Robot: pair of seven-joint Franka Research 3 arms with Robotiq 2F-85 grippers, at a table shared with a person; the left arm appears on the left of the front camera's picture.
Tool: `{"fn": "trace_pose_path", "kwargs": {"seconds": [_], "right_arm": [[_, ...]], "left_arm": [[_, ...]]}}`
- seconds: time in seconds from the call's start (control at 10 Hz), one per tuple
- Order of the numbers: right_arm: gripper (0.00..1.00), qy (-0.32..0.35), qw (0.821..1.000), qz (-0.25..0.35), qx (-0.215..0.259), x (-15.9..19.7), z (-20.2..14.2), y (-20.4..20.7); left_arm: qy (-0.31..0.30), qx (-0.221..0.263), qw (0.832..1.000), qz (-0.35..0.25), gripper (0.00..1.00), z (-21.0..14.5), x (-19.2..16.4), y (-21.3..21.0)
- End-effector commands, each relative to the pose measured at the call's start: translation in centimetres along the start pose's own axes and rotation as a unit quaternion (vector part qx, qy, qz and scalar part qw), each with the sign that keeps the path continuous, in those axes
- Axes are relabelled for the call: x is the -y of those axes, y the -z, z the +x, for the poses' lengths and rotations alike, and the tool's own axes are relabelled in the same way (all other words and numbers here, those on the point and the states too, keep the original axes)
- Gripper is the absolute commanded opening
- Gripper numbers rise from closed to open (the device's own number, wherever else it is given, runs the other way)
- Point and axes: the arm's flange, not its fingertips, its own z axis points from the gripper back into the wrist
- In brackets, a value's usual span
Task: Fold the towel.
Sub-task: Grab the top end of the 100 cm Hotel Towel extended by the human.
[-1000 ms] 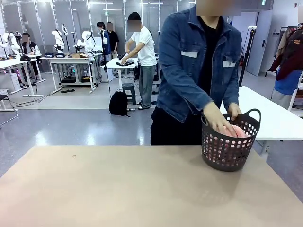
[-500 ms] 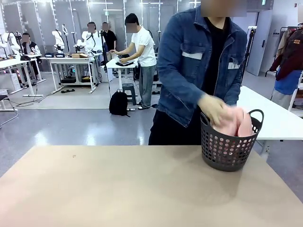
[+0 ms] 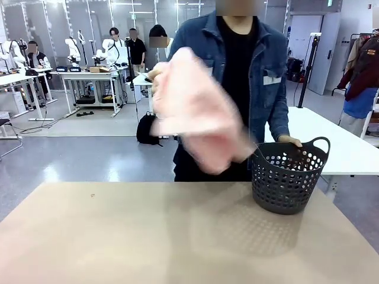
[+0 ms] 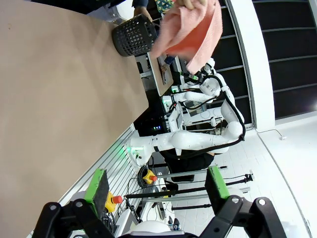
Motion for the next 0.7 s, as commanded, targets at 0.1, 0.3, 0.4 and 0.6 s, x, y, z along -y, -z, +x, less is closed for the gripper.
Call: {"fn": "trace_pose_path", "kwargs": {"seconds": [0.1, 0.3, 0.4, 0.6], "right_arm": [[1.00, -0.007, 1.000, 0.007, 0.005, 0.03, 0.13, -0.01], [1.00, -0.007, 1.000, 0.007, 0.005, 0.03, 0.13, -0.01], [1.00, -0.007, 1.000, 0.007, 0.005, 0.03, 0.13, -0.01], [1.00, -0.007, 1.000, 0.007, 0.005, 0.03, 0.13, -0.01]], "left_arm": [[0.004, 0.000, 1.000, -0.003, 1.00, -0.02, 0.14, -0.08], [0.004, 0.000, 1.000, -0.003, 1.00, -0.02, 0.14, -0.08], [0.004, 0.000, 1.000, -0.003, 1.00, -0.02, 0.14, -0.08], [0.004, 0.000, 1.000, -0.003, 1.00, -0.02, 0.14, -0.08]]}}
